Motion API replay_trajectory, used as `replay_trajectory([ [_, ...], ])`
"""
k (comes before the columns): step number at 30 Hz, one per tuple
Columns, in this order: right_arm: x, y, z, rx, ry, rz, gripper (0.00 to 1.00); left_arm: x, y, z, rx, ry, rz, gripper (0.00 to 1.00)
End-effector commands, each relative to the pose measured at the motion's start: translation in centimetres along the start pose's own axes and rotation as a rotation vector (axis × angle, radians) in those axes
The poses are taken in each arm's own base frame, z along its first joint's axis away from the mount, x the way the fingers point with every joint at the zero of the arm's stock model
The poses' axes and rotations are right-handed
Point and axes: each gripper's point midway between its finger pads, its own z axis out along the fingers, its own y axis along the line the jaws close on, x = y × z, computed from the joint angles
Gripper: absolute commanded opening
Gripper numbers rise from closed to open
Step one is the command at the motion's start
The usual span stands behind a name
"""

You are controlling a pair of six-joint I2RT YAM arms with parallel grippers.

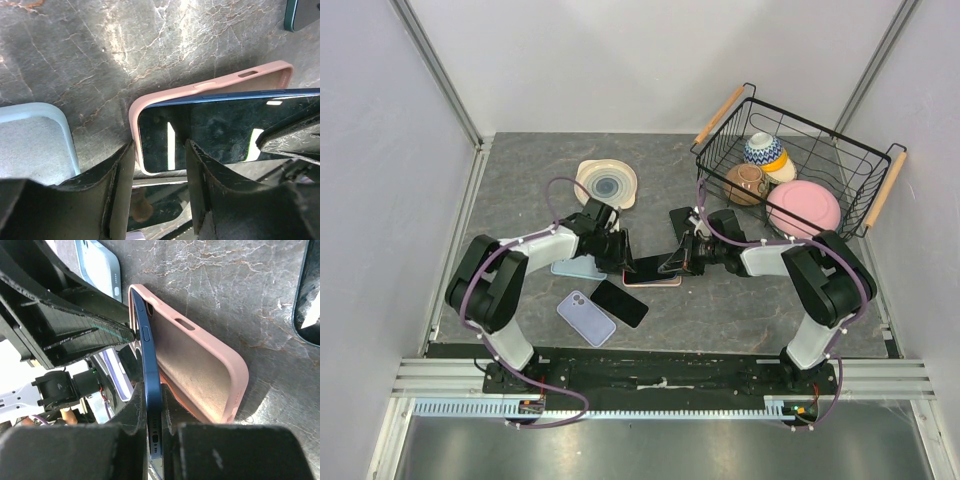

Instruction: Put the phone into the phone case

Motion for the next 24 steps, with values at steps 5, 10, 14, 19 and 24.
replay_trajectory([
  [5,5.1,-10.4,0.4,0.411,0.084,0.035,0.09,-0.8,-4.8,-0.5,0.008,-0.083,0.152,0.49],
  [10,5.7,-11.2,0.4,0.442,0.111,0.032,0.15,-1.2,-5.5,-1.3,-0.034,-0.159,0.156,0.47],
  [14,6.2,-11.6,0.4,0.454,0.127,0.034,0.21,-1.0,-6.8,-1.8,0.014,-0.172,0.169,0.47],
  [19,6.4,-11.3,0.4,0.453,0.123,0.025,0.29,-1.3,-8.6,-3.1,0.067,-0.221,0.176,0.42],
  [24,6.7,-11.6,0.6,0.463,0.135,0.027,0.35,-1.4,-8.8,-3.6,0.061,-0.277,0.190,0.34],
])
